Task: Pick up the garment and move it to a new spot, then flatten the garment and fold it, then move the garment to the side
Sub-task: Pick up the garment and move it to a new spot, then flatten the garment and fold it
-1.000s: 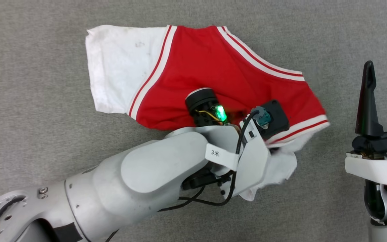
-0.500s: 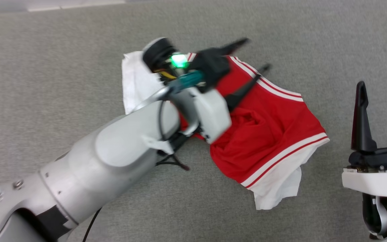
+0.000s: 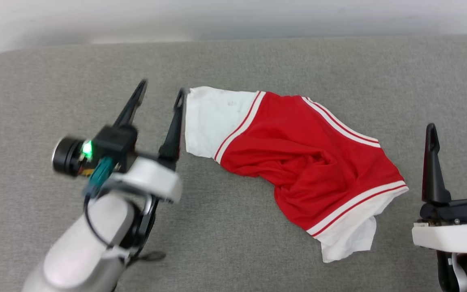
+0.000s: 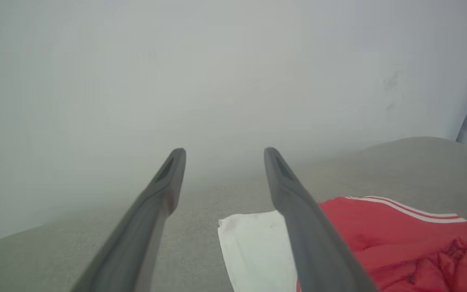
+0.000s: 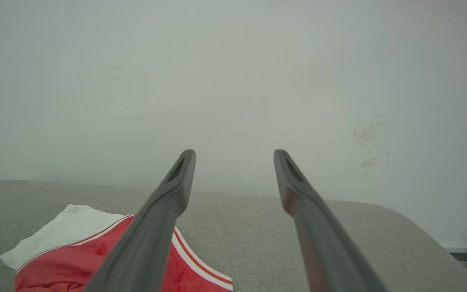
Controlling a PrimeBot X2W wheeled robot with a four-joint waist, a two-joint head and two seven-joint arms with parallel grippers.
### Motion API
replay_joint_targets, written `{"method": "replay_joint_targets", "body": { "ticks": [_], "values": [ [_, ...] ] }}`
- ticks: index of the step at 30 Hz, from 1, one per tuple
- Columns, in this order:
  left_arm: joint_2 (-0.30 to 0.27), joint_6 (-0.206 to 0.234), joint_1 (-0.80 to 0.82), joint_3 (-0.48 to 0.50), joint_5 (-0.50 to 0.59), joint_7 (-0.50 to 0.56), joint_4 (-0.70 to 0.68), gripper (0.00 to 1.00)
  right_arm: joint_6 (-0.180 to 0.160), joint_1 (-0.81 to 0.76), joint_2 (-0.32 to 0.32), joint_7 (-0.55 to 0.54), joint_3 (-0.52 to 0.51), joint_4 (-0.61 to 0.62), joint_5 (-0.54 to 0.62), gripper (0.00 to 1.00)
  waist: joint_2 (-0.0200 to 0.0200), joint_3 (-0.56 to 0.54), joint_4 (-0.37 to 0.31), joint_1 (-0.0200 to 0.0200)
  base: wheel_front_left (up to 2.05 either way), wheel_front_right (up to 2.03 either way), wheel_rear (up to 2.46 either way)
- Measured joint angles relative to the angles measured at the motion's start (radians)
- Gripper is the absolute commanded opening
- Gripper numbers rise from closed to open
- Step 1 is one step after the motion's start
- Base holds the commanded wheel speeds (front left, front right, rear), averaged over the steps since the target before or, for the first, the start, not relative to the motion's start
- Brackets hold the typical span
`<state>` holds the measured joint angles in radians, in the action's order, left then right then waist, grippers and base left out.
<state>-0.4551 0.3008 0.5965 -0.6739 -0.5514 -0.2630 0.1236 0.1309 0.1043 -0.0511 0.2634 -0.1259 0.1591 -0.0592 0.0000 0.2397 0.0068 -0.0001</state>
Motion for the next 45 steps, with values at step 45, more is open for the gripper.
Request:
{"method": "replay_joint_targets", "body": {
  "ticks": [45],
  "values": [
    [0.331, -0.314, -0.516, 0.606, 0.434, 0.000, -0.038, 1.00, 0.000, -0.162, 0.000, 0.000, -0.008, -0.100, -0.091, 1.00, 0.0000, -0.160, 0.022, 0.0001, 0.00, 0.00, 0.00]
  ]
}}
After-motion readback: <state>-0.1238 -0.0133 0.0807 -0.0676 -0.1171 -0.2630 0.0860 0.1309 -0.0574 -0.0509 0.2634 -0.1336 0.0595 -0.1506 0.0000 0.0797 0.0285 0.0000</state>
